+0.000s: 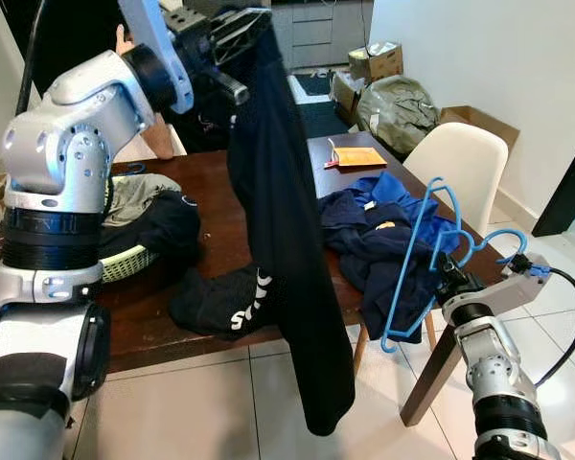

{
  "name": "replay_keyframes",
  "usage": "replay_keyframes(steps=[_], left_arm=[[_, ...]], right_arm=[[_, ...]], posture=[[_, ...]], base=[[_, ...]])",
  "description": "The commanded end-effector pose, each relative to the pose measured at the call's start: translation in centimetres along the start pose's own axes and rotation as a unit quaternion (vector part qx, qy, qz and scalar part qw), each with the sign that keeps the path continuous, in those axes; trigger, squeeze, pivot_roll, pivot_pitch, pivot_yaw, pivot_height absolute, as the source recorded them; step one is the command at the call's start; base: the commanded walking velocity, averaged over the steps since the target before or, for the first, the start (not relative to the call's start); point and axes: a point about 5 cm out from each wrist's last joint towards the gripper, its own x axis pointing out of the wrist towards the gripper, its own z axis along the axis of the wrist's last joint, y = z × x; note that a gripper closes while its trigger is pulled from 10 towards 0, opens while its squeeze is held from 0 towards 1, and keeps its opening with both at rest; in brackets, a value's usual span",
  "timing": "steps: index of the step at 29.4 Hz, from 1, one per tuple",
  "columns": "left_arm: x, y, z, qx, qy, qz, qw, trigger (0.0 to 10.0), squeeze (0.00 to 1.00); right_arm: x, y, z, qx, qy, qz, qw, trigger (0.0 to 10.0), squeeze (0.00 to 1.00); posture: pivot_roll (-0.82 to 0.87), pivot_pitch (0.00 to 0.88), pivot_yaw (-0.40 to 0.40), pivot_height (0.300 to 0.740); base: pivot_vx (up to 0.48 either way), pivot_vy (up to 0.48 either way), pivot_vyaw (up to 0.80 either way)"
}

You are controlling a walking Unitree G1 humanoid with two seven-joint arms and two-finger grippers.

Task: Hang hanger

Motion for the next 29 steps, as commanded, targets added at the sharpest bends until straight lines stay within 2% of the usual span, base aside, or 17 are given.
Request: replay_keyframes(steps=[1, 2, 3, 5, 6, 8, 11, 12, 13, 16, 17, 18, 20, 21, 23, 26, 29], left_arm=[[-0.6, 1.3, -0.6, 0.015, 0.014, 0.040, 0.999, 0.0, 0.00], [-1.0, 2.1, -0.9, 0.027, 0.023, 0.068, 0.997, 0.0, 0.00], [-1.0, 2.1, -0.9, 0.027, 0.023, 0.068, 0.997, 0.0, 0.00], [-2.1, 4.3, 0.0, 0.070, 0.016, 0.155, 0.985, 0.0, 0.00], [-2.1, 4.3, 0.0, 0.070, 0.016, 0.155, 0.985, 0.0, 0.00], [-3.0, 5.9, 2.0, 0.099, -0.023, 0.220, 0.970, 0.0, 0.00], [-3.1, 6.2, 2.6, 0.091, -0.039, 0.235, 0.967, 0.0, 0.00], [-3.0, 6.0, 2.6, 0.083, -0.042, 0.233, 0.968, 3.9, 0.00], [-2.6, 5.5, 2.1, 0.065, -0.042, 0.220, 0.972, 10.0, 0.00], [-2.2, 4.7, 1.4, 0.047, -0.038, 0.198, 0.978, 10.0, 0.00], [-1.8, 3.8, 0.5, 0.035, -0.033, 0.175, 0.983, 10.0, 0.00], [-1.8, 3.8, 0.5, 0.035, -0.033, 0.175, 0.983, 10.0, 0.00], [-1.2, 2.5, -0.4, 0.021, -0.034, 0.147, 0.988, 10.0, 0.00], [-1.2, 2.5, -0.4, 0.021, -0.034, 0.147, 0.988, 10.0, 0.00], [-0.7, 1.1, -0.9, 0.004, -0.042, 0.131, 0.990, 10.0, 0.00], [-0.6, 0.7, -1.0, -0.003, -0.047, 0.131, 0.990, 10.0, 0.00], [-0.7, 0.9, -1.0, -0.002, -0.048, 0.137, 0.989, 10.0, 0.00]], right_arm=[[0.2, 0.3, -0.1, 0.002, -0.002, 0.005, 1.000, 10.0, 0.00], [0.2, 0.3, -0.1, 0.002, -0.002, 0.004, 1.000, 10.0, 0.00], [0.2, 0.3, -0.1, 0.002, -0.002, 0.004, 1.000, 10.0, 0.00], [0.2, 0.2, -0.1, 0.002, -0.002, 0.004, 1.000, 10.0, 0.00], [0.2, 0.2, -0.1, 0.002, -0.002, 0.004, 1.000, 10.0, 0.00], [0.2, 0.2, -0.1, 0.001, -0.001, 0.005, 1.000, 10.0, 0.00], [0.2, 0.2, -0.1, 0.001, -0.001, 0.005, 1.000, 10.0, 0.00], [0.2, 0.2, -0.1, 0.002, -0.001, 0.005, 1.000, 10.0, 0.00], [0.2, 0.2, -0.1, 0.002, -0.001, 0.005, 1.000, 10.0, 0.00], [0.2, 0.2, -0.1, 0.002, -0.001, 0.005, 1.000, 10.0, 0.00], [0.2, 0.2, -0.1, 0.003, -0.002, 0.005, 1.000, 10.0, 0.00], [0.2, 0.2, -0.1, 0.003, -0.002, 0.005, 1.000, 10.0, 0.00], [0.2, 0.2, -0.1, 0.003, -0.003, 0.004, 1.000, 10.0, 0.00], [0.2, 0.2, -0.1, 0.003, -0.003, 0.004, 1.000, 10.0, 0.00], [0.1, 0.2, -0.1, 0.004, -0.004, 0.005, 1.000, 10.0, 0.00], [0.2, 0.3, -0.1, 0.005, -0.004, 0.006, 1.000, 10.0, 0.00], [0.2, 0.3, -0.1, 0.006, -0.006, 0.008, 1.000, 10.0, 0.00]], posture=[[-0.03, 0.000, 0.024, 0.740], [-0.03, 0.000, 0.024, 0.740], [-0.03, 0.000, 0.024, 0.740], [-0.03, 0.000, 0.018, 0.740], [-0.03, 0.000, 0.018, 0.740], [-0.03, 0.000, 0.017, 0.740], [-0.03, 0.000, 0.017, 0.740], [-0.02, 0.000, 0.018, 0.740], [-0.02, 0.000, 0.022, 0.740], [-0.02, 0.000, 0.023, 0.740], [-0.03, 0.000, 0.024, 0.740], [-0.03, 0.000, 0.024, 0.740], [-0.03, 0.000, 0.025, 0.740], [-0.03, 0.000, 0.025, 0.740], [-0.02, 0.000, 0.026, 0.740], [-0.02, 0.000, 0.028, 0.740], [-0.02, 0.000, 0.028, 0.740]], base=[[0.000, 0.000, 0.00], [0.000, 0.000, 0.00], [0.000, 0.000, 0.00], [0.000, 0.000, 0.00], [0.000, 0.000, 0.00], [0.000, 0.000, 0.00], [0.000, 0.000, 0.00], [0.000, 0.000, 0.00], [0.000, 0.000, 0.00], [0.000, 0.000, 0.00], [0.000, 0.000, 0.00], [0.000, 0.000, 0.00], [0.144, 0.000, 0.00], [0.289, 0.000, 0.00], [0.461, 0.000, 0.00], [0.463, 0.000, 0.00], [0.463, 0.000, 0.00]])
